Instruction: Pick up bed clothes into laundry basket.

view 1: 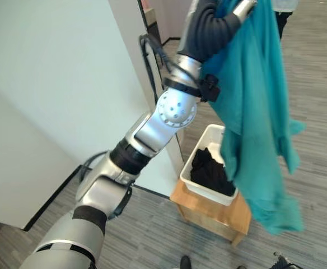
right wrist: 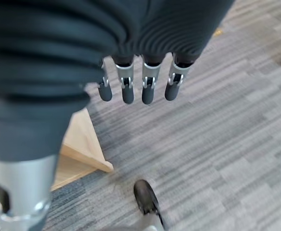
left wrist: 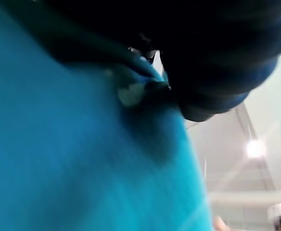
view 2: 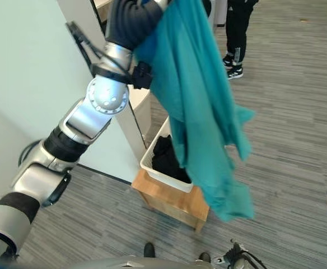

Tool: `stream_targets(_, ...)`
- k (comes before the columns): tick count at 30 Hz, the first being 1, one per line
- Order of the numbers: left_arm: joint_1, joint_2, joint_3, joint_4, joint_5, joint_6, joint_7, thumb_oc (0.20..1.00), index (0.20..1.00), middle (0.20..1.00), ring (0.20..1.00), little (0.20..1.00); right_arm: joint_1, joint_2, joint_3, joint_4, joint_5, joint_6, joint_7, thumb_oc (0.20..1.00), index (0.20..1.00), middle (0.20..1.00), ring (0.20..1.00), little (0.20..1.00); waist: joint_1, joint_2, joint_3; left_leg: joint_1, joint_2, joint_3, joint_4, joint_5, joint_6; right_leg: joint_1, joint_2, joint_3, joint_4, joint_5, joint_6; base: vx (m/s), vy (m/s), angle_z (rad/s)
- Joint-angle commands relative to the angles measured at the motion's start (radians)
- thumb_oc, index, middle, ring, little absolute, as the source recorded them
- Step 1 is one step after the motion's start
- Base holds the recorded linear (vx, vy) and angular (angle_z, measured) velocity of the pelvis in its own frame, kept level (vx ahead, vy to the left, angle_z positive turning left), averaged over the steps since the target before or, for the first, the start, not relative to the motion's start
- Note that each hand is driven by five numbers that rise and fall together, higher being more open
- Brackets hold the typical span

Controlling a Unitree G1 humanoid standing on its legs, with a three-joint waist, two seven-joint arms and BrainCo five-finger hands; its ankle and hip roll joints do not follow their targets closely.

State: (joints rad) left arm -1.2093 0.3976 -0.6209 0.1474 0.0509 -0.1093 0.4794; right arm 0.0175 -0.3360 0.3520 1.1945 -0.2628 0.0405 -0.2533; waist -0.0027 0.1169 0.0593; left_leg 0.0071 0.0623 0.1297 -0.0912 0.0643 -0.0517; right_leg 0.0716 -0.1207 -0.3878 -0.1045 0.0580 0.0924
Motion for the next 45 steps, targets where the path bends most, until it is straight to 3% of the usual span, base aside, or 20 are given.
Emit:
stream_targets(1, -0.186, 0.022, 0.060, 0.102, 0.030, 0.007, 0.049, 0.200, 0.200, 0.200, 0.200, 0.200, -0.047, -0.010, 0.007, 0.001, 0.043, -0.019, 0.000, 1.000, 1.000, 1.000, 1.000, 1.000, 0.015, -0.027, 0.049, 0.040, 0.034, 0.028, 0.004, -0.046, -0.040, 0.083, -0.045, -0.005, 0.017, -0.076, 0.087, 0.02, 0.018, -0.11)
stream_targets(8, -0.330, 0.046, -0.011, 0.284, -0.015, 0.024, 0.056, 0.200, 0.200, 0.200, 0.200, 0.200, -0.058, -0.013, -0.003, 0.037, 0.076, -0.016, 0.007, 1.000, 1.000, 1.000, 1.000, 1.000, -0.012, -0.036, 0.046, 0.041, 0.037, 0.043, 0.004, -0.053, -0.037, 0.060, -0.042, 0.025, 0.017, -0.060, 0.092, 0.02, 0.022, -0.15)
stream_targets(10, -0.409, 0.068, -0.059, 0.361, 0.062, 0.048, 0.073, 0.200, 0.200, 0.200, 0.200, 0.200, -0.055, -0.007, -0.001, 0.055, 0.090, -0.019, 0.015, 1.000, 1.000, 1.000, 1.000, 1.000, -0.028, -0.039, 0.048, 0.038, 0.038, 0.056, 0.004, -0.056, -0.036, 0.045, -0.040, 0.044, 0.017, -0.052, 0.096, 0.03, 0.038, -0.20)
stream_targets(15, -0.457, 0.096, -0.096, 0.440, 0.087, 0.068, 0.058, 0.200, 0.200, 0.200, 0.200, 0.200, -0.034, 0.005, 0.015, 0.075, 0.071, -0.012, 0.026, 1.000, 1.000, 1.000, 1.000, 1.000, -0.044, -0.048, 0.051, 0.038, 0.041, 0.076, 0.004, -0.063, -0.033, 0.019, -0.039, 0.074, 0.017, -0.040, 0.102, 0.03, 0.039, -0.28)
stream_targets(17, -0.472, 0.073, -0.089, 0.482, 0.117, 0.091, 0.060, 0.200, 0.200, 0.200, 0.200, 0.200, -0.067, -0.014, 0.027, 0.095, 0.062, -0.008, 0.028, 1.000, 1.000, 1.000, 1.000, 1.000, -0.035, -0.052, 0.049, 0.034, 0.039, 0.070, 0.004, -0.062, -0.033, 0.018, -0.037, 0.067, 0.017, -0.041, 0.102, 0.04, 0.022, -0.12)
stream_targets(21, -0.551, 0.036, -0.137, 0.587, 0.141, 0.131, 0.054, 0.200, 0.200, 0.200, 0.200, 0.200, -0.049, 0.004, 0.022, 0.084, 0.067, -0.012, 0.022, 1.000, 1.000, 1.000, 1.000, 1.000, -0.068, -0.056, 0.059, 0.025, 0.038, 0.082, 0.004, -0.066, -0.030, -0.006, -0.037, 0.085, 0.017, -0.033, 0.104, 0.02, 0.050, -0.02)
stream_targets(32, -0.607, 0.028, -0.157, 0.759, 0.136, 0.154, 0.046, 0.200, 0.200, 0.200, 0.200, 0.200, -0.075, -0.005, 0.046, 0.080, 0.065, -0.013, 0.012, 1.000, 1.000, 1.000, 1.000, 1.000, -0.095, -0.085, 0.113, -0.068, 0.035, 0.096, 0.004, -0.061, -0.019, -0.117, -0.046, 0.112, 0.017, -0.003, 0.111, -0.03, 0.056, -0.13)
stream_targets(35, -0.616, 0.030, -0.192, 0.892, 0.197, 0.175, 0.037, 0.200, 0.200, 0.200, 0.200, 0.200, -0.118, -0.002, 0.074, 0.074, 0.075, -0.017, -0.002, 1.000, 1.000, 1.000, 1.000, 1.000, -0.111, -0.106, 0.154, -0.118, 0.040, 0.103, 0.004, -0.051, -0.018, -0.175, -0.045, 0.123, 0.017, 0.013, 0.112, -0.09, 0.063, -0.18)
stream_targets(37, -0.619, 0.079, -0.204, 1.000, 0.210, 0.185, 0.024, 0.200, 0.200, 0.200, 0.200, 0.200, -0.103, 0.012, 0.089, 0.050, 0.079, -0.045, -0.010, 1.000, 1.000, 1.000, 1.000, 1.000, -0.119, -0.135, 0.178, -0.154, 0.052, 0.119, 0.004, -0.042, -0.020, -0.214, -0.044, 0.125, 0.017, 0.030, 0.115, -0.06, 0.034, -0.22)
stream_targets(40, -0.606, 0.105, -0.208, 1.029, 0.224, 0.185, 0.021, 0.200, 0.200, 0.200, 0.200, 0.200, -0.097, 0.024, 0.099, 0.034, 0.085, -0.060, -0.010, 1.000, 1.000, 1.000, 1.000, 1.000, -0.121, -0.150, 0.194, -0.171, 0.057, 0.123, 0.004, -0.038, -0.021, -0.228, -0.045, 0.119, 0.017, 0.037, 0.117, -0.04, 0.013, -0.09)
stream_targets(41, -0.578, 0.117, -0.225, 1.048, 0.280, 0.190, 0.009, 0.200, 0.200, 0.200, 0.200, 0.200, -0.086, 0.036, 0.115, 0.024, 0.092, -0.077, -0.007, 1.000, 1.000, 1.000, 1.000, 1.000, -0.119, -0.172, 0.215, -0.186, 0.061, 0.123, 0.004, -0.034, -0.023, -0.242, -0.051, 0.108, 0.017, 0.042, 0.119, -0.04, 0.017, -0.02)
stream_targets(45, -0.540, 0.106, -0.244, 1.051, 0.368, 0.200, 0.001, 0.200, 0.200, 0.200, 0.200, 0.200, -0.081, 0.033, 0.132, 0.021, 0.095, -0.091, -0.001, 1.000, 1.000, 1.000, 1.000, 1.000, -0.115, -0.196, 0.231, -0.193, 0.064, 0.121, 0.004, -0.034, -0.023, -0.246, -0.057, 0.094, 0.017, 0.047, 0.122, -0.04, 0.013, 0.04)
